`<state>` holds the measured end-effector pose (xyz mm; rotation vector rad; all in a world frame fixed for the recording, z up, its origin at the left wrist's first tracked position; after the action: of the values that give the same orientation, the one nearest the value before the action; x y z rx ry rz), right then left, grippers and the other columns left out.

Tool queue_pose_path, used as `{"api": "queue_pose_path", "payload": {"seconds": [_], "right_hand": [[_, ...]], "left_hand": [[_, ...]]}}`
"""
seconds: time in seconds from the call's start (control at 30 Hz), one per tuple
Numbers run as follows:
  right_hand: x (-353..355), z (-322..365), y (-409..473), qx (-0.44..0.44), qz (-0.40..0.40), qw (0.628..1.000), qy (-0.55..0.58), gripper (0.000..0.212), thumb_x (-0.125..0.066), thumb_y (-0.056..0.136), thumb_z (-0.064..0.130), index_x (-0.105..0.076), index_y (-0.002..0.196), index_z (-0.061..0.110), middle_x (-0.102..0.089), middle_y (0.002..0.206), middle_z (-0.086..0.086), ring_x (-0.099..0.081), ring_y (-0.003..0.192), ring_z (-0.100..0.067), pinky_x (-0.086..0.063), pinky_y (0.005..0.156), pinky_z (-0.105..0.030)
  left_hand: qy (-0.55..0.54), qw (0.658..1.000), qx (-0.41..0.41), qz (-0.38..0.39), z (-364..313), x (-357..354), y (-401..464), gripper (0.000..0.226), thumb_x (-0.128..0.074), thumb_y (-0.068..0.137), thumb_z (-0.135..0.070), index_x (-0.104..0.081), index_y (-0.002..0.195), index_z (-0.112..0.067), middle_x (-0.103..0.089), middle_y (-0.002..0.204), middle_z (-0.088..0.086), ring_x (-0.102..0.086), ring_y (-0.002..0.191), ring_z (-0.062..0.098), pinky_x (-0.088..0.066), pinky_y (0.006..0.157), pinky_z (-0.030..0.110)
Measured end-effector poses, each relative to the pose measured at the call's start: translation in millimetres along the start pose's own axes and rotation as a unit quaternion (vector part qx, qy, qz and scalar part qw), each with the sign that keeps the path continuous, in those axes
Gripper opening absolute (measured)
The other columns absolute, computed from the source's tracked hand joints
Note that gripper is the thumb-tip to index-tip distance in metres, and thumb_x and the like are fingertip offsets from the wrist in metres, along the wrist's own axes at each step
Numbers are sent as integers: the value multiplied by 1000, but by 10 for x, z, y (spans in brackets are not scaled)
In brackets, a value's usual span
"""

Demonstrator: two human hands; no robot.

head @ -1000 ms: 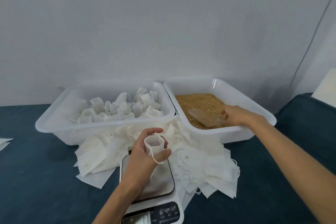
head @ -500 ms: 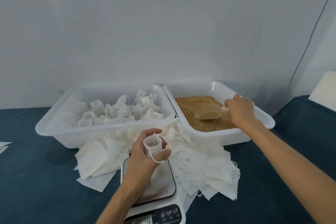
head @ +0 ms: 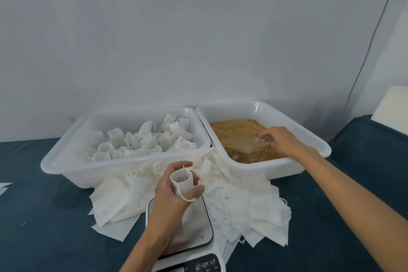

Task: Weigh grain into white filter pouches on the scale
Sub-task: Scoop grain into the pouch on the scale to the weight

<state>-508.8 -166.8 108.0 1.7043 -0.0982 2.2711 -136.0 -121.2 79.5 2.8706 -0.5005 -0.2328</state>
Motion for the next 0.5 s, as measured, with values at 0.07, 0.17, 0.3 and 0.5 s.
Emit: {"api": "queue_pose_path", "payload": {"seconds": [0.07,0.17,0.3,0.5], "right_hand": [[11,-25,-1,-10,-13,999,29,33,-77,88,22,-71,120,18,-69,123,-1,-64,111,-21,-49,101,-47],[8,-69,2,-22,-28,999,31,32,-78,88,22,-71,118,16,-69,122,-4,-63,111,-23,-49,100,-45],[31,-120,10,-38,-41,997,60,19,-78,87,21,-73,105,17,-70,113,-3,-64,106,-20,-50,96,-38],[123,115,-116,25,-70,993,91,22,-72,92,19,-70,113,16,-71,112,1,-64,106,-15,-45,91,-29]], "left_hand": [[1,1000,-3,1,-4,-1,-4,48,-78,81,15,-65,117,-14,-68,88,19,-66,77,15,-57,71,22],[-3,1000,-5,1,-3,0,-3,47,-76,81,18,-64,116,-12,-69,85,15,-65,77,15,-56,71,23],[-2,1000,-9,-4,-12,0,3,46,-75,81,19,-64,116,-9,-68,86,21,-64,74,15,-55,68,22],[19,1000,-8,4,25,-12,16,49,-86,75,8,-66,114,-15,-71,85,9,-66,77,15,-56,70,22]]}}
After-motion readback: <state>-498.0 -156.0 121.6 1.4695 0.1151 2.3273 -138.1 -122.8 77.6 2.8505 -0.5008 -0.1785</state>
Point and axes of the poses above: each hand's wrist, its own y-axis towards the middle knuckle, its own x-axis out of the back of the hand, z = x × y, the point moved 5 cm from there along y, towards the middle knuckle
